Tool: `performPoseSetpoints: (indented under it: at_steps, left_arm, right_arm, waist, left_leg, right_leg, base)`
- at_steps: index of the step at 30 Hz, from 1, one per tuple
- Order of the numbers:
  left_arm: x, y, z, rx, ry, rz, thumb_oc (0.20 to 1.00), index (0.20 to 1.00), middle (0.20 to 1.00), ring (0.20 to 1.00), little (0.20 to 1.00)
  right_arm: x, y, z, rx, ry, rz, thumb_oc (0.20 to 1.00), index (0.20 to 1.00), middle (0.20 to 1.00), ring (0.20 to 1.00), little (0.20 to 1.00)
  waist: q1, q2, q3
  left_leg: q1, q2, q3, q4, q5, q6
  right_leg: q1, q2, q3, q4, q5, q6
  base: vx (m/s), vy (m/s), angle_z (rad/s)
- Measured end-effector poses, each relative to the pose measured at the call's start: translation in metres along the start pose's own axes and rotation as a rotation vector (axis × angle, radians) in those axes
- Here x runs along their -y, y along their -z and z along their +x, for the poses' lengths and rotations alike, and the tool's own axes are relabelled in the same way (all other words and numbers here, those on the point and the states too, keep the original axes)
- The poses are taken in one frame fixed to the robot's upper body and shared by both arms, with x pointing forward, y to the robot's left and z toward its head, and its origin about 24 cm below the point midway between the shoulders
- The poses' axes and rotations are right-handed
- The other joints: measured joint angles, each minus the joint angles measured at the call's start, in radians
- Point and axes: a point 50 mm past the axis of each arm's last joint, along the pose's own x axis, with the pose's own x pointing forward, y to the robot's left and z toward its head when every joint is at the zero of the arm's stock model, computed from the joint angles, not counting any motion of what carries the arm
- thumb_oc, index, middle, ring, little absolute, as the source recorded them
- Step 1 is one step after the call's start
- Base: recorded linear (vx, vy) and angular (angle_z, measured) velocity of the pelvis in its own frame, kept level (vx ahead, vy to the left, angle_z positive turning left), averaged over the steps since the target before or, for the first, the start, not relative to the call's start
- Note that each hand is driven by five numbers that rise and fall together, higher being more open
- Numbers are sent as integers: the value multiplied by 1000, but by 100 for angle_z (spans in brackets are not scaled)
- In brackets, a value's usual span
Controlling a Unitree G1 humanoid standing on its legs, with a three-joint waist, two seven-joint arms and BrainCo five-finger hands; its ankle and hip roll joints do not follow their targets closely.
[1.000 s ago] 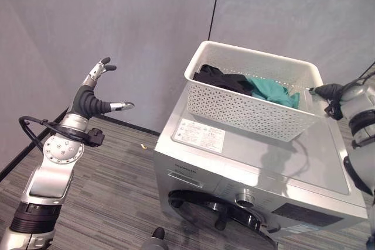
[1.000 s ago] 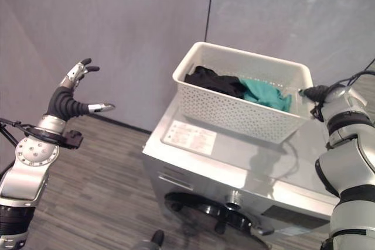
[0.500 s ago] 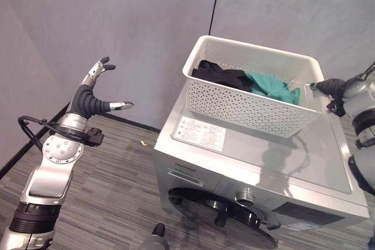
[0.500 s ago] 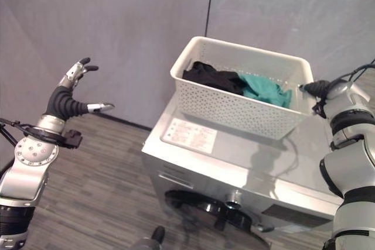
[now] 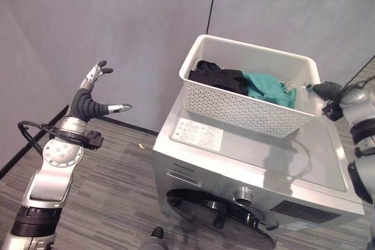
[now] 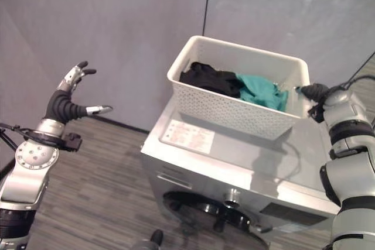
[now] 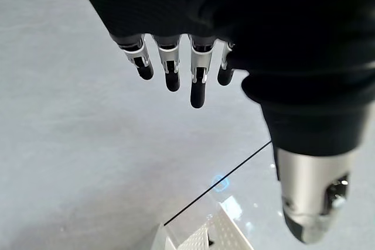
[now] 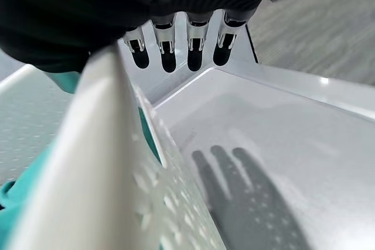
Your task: Grab the laundry basket,head to the washer,open it,put in the laundry and shut it.
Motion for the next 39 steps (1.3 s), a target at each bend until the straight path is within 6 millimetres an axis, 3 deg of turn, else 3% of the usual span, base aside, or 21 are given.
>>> performPoseSetpoints:
  at_steps: [3, 10, 24, 39]
  left_arm:
    - [-1, 5, -4, -23, -7, 4, 1000, 1000, 1000, 1000, 1000]
    - [-5, 6, -6, -29, -30, 11, 1000, 1000, 1000, 1000, 1000]
    - [0, 7, -6, -33, -11, 5, 1000, 1000, 1000, 1000, 1000]
    - [5, 15, -7, -68, 10, -35, 1000, 1000, 1000, 1000, 1000]
  right_arm:
    - [-6, 19, 3, -31, 40, 195, 1000, 1000, 1000, 1000, 1000]
    - [-15, 44, 4, -81, 49, 401, 1000, 1000, 1000, 1000, 1000]
    - [-18, 45, 4, -173, 31, 231, 1000, 1000, 1000, 1000, 1000]
    - [-21, 38, 6, -208, 48, 244, 1000, 1000, 1000, 1000, 1000]
  waist:
    - [2, 0, -3]
    - [5, 1, -29]
    - [10, 10, -65]
    - [33, 13, -63]
  left_leg:
    - [5, 0, 4, -1, -3, 5]
    - [11, -2, -3, -2, -4, 6]
    - [11, 0, -4, -1, -3, 5]
    - [10, 0, -5, 1, -4, 5]
  right_leg:
    - [3, -1, 2, 0, 2, 0]
    - [14, -1, 0, -1, 1, 0]
    - [14, 0, -1, -1, 1, -1]
    - [14, 1, -4, -1, 0, -2]
  base:
    - [-5, -3, -4]
    - [3, -3, 2]
    - [0, -1, 0]
    - [0, 0, 0]
